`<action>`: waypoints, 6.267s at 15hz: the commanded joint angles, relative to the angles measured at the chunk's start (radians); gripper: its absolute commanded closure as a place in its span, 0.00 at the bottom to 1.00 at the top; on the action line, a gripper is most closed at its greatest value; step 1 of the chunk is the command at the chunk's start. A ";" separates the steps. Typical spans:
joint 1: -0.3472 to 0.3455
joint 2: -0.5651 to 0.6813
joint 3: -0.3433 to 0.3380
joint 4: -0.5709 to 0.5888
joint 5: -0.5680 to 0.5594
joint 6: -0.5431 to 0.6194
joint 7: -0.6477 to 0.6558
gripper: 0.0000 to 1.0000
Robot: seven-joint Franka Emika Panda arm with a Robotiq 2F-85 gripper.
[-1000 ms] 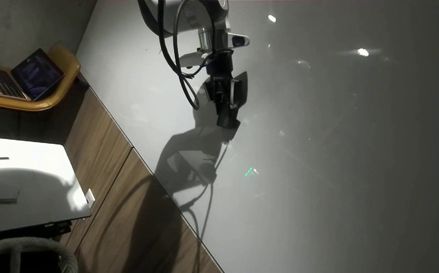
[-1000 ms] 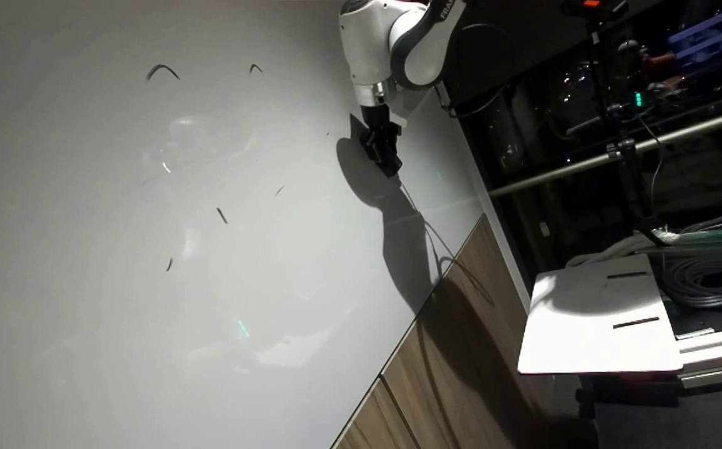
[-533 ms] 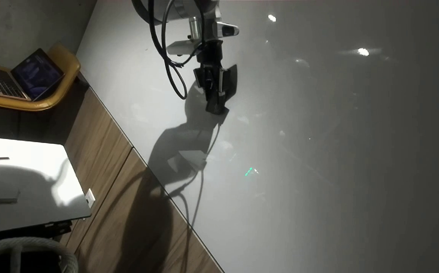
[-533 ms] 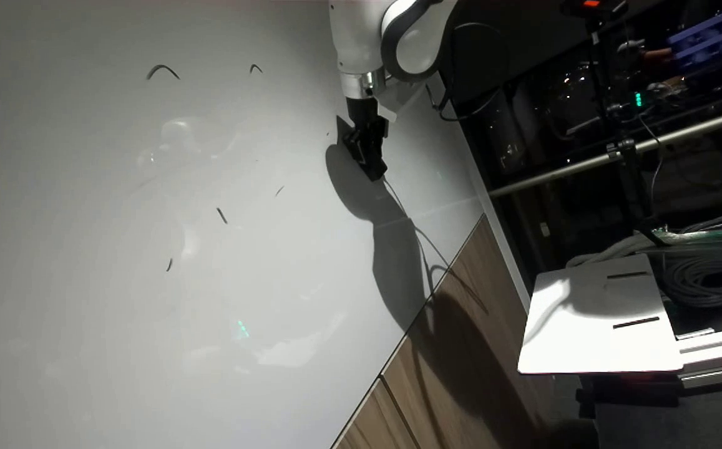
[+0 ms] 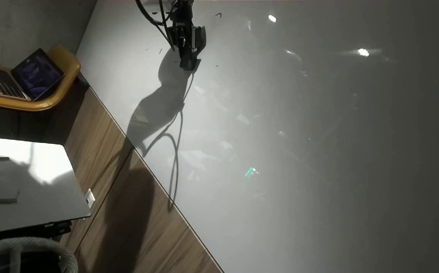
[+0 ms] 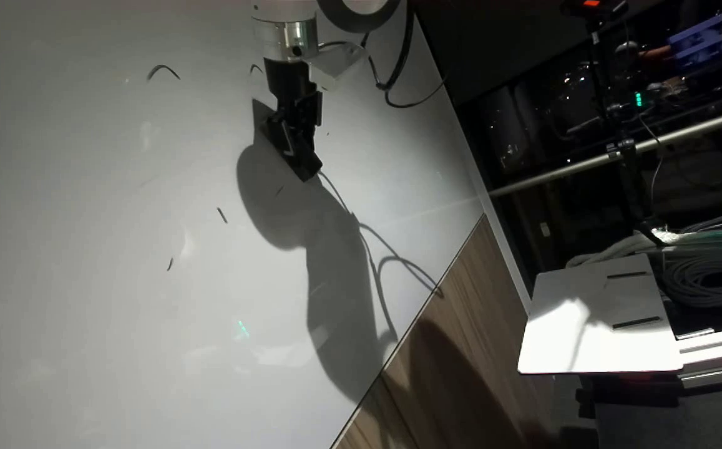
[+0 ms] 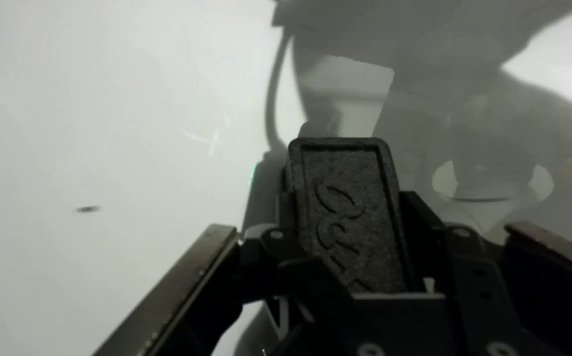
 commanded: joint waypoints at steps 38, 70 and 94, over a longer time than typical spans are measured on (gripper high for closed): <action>0.343 0.394 -0.029 0.778 0.000 -0.467 -0.225 0.71; -0.049 0.083 -0.171 0.176 0.314 -0.140 -0.294 0.71; 0.336 0.577 0.052 1.116 -0.001 -0.708 -0.330 0.71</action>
